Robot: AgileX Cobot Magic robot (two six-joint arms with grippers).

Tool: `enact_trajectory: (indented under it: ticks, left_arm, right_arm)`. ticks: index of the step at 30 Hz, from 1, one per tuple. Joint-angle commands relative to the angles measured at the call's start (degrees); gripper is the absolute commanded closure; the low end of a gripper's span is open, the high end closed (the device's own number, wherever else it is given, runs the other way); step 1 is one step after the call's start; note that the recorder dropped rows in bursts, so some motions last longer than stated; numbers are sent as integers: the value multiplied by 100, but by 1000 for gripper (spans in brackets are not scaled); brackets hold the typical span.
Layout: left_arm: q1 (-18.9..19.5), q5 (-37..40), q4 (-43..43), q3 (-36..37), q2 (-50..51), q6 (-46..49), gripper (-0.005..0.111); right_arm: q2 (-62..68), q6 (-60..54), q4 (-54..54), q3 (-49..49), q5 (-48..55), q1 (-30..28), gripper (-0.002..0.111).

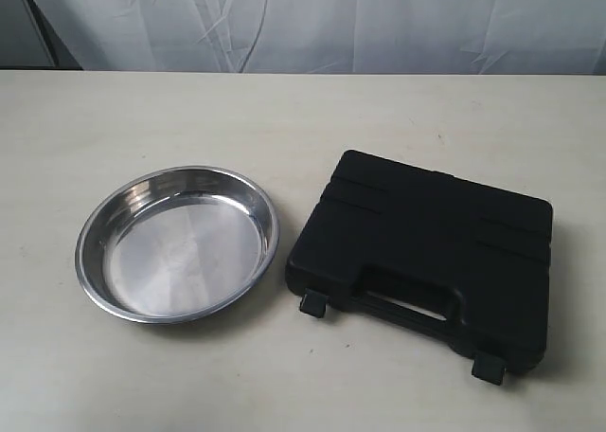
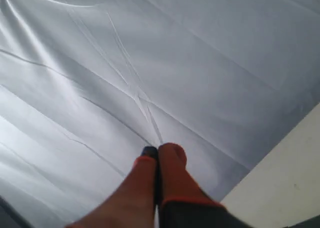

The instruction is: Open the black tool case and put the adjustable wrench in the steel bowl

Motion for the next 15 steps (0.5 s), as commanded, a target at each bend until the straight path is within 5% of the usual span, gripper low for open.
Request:
enact_trajectory:
  ticks: [1, 5, 11, 15]
  left_arm:
    - [-6, -29, -9, -12, 20, -5, 106]
    - [-6, -29, -9, -12, 20, -5, 106]
    - [-6, -29, -9, -12, 20, -5, 106]
    - [-6, -29, -9, -12, 20, -5, 106]
  right_arm:
    - [18, 222, -461, -393, 619, 21, 109]
    - [18, 222, -1642, -935, 683, 21, 109]
    - [421, 162, -3645, -2052, 2158, 21, 109]
    - [1664, -1334, -3757, -2976, 3510, 21, 109]
